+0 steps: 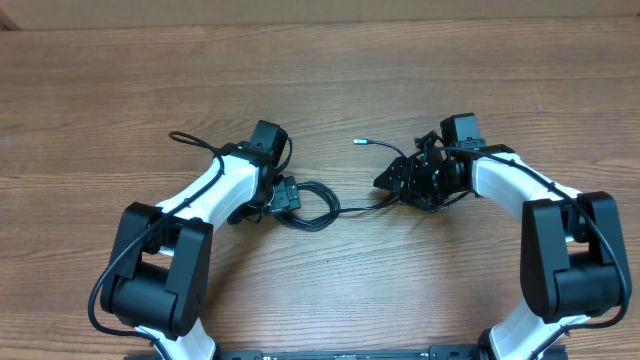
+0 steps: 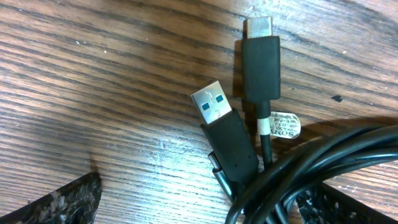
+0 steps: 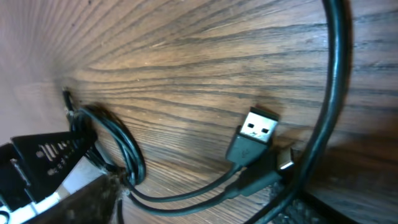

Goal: Untangle cables

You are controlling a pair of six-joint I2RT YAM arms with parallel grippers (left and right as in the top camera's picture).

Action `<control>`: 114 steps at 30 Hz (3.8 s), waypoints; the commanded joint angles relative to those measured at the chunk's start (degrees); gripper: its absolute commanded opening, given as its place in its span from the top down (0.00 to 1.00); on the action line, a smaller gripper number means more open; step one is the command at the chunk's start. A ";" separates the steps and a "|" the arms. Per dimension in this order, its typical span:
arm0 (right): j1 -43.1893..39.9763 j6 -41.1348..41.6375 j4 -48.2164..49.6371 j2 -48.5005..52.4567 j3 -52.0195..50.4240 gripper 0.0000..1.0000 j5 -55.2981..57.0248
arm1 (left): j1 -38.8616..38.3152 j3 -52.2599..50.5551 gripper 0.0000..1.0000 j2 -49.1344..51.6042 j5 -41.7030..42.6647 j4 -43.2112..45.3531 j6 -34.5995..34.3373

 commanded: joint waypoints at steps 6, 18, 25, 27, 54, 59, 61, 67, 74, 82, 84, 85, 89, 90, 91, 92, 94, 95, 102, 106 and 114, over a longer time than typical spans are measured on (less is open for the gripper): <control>0.22 -0.13 -1.11 1.55 -1.33 0.15 3.91 | 0.57 -1.84 0.01 1.75 0.48 0.98 -0.13; 0.22 -0.13 -1.11 1.55 -1.33 0.15 3.91 | 0.57 -1.84 0.00 1.75 0.46 0.98 -0.13; 0.22 -0.11 -1.29 1.55 -1.33 0.23 4.13 | 0.57 -1.84 0.00 1.75 0.48 0.85 -0.11; 0.22 0.57 -1.33 1.55 -1.33 0.44 4.42 | 0.57 -1.81 0.00 1.73 0.52 -0.26 -0.13; 11.87 10.05 0.79 -9.27 -1.31 0.00 3.17 | 4.50 14.62 0.00 0.13 9.53 -18.56 8.70; 12.41 13.29 -1.53 -9.16 -1.33 0.00 1.75 | 5.01 14.58 0.45 0.33 9.88 -18.16 8.22; 12.92 13.29 -2.38 -8.85 -1.38 0.00 1.75 | 4.46 14.23 0.58 0.66 10.16 -18.14 7.72; 16.41 18.45 -3.48 -7.52 -1.88 0.00 9.20 | 1.66 7.54 0.32 0.87 11.98 -11.15 6.84; 20.41 23.74 -1.84 -7.43 -1.88 0.00 17.97 | 0.85 1.97 0.36 0.90 12.72 -4.11 3.87; 20.81 23.74 3.34 -7.43 -1.88 0.14 21.09 | 0.85 -0.79 0.56 0.90 10.86 0.57 3.98; 20.83 23.74 3.63 -7.43 -1.88 0.14 21.38 | 0.85 -0.79 0.56 0.90 8.76 1.57 4.00; 20.87 23.74 3.65 -7.43 -1.88 0.14 21.38 | 0.85 -0.79 0.56 0.90 8.33 2.25 3.98; 21.31 23.74 3.63 -7.43 -1.88 0.15 21.40 | 0.85 -0.79 0.58 0.90 10.10 5.99 3.93; 21.51 23.74 3.48 -7.43 -1.90 0.15 21.84 | 0.85 -0.79 0.58 0.90 11.17 7.10 3.96; 21.73 23.74 3.04 -7.43 -1.92 0.15 22.60 | 0.92 -0.79 0.58 0.90 12.59 8.15 3.96; 21.81 23.74 2.54 -7.43 -1.92 0.14 22.84 | 0.94 -0.79 0.58 0.90 13.51 8.87 3.96; 21.81 23.74 1.57 -7.43 -1.92 0.12 22.82 | 0.94 -0.79 0.59 0.90 15.58 10.60 4.46; 21.84 23.74 1.42 -7.43 -1.92 0.11 22.82 | 0.96 -0.79 0.59 0.90 16.44 11.30 4.87; 22.49 23.96 1.53 -7.43 -2.25 0.04 20.87 | 5.25 4.22 0.56 0.90 24.74 0.98 12.50; 22.47 23.89 2.82 -7.43 -2.25 0.00 20.92 | 7.98 5.16 0.48 0.90 24.68 -7.26 12.94; 22.47 21.97 2.75 -7.43 -2.25 0.00 20.92 | 3.76 0.79 0.45 0.90 18.73 -9.60 4.28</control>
